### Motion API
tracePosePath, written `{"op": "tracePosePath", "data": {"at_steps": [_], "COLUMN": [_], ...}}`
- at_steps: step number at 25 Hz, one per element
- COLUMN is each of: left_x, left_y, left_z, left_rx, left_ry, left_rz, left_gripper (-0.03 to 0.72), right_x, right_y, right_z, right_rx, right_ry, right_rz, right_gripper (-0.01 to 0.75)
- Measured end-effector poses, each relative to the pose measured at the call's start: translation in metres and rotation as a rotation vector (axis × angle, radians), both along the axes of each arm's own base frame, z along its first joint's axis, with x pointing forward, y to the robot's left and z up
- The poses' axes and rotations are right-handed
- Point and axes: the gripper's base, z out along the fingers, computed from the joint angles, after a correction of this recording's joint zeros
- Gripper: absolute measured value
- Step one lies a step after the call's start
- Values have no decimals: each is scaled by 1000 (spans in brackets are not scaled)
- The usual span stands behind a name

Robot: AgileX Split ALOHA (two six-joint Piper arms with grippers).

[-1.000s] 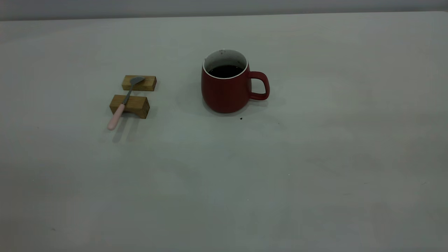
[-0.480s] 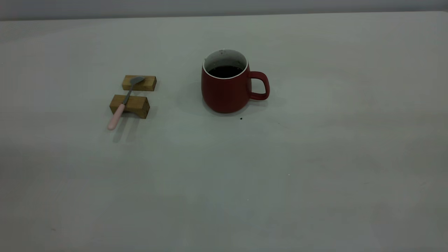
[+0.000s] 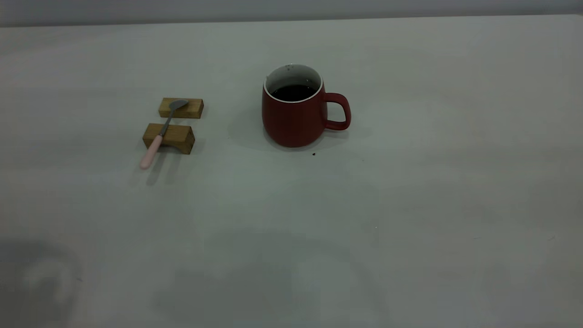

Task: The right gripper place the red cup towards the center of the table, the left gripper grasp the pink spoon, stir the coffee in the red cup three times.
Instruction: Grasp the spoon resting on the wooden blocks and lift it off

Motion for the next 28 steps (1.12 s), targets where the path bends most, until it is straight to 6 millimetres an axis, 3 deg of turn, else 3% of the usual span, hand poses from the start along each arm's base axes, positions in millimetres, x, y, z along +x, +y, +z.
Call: {"op": "tracePosePath", "data": {"at_steps": [9,16,21,28], "left_x": [100,162,190,211], "left_y": [-6,-35,-59,-70], "left_z": [-65,-118,-150,-184], "left_rx": [10,17,16,-1], "left_ry": [156,223,255,284], "left_rz": [18,-38,-67,-36], "left_gripper": [585,585,585,585], "right_x": [0,0,0,0], "right_y": [0,0,0,0], "right_z": [0,0,0,0], "right_rx": [0,0,0,0], "right_ry": [0,0,0,0], "right_rz": [0,0,0,0], "right_gripper": [586,586,586,586]}}
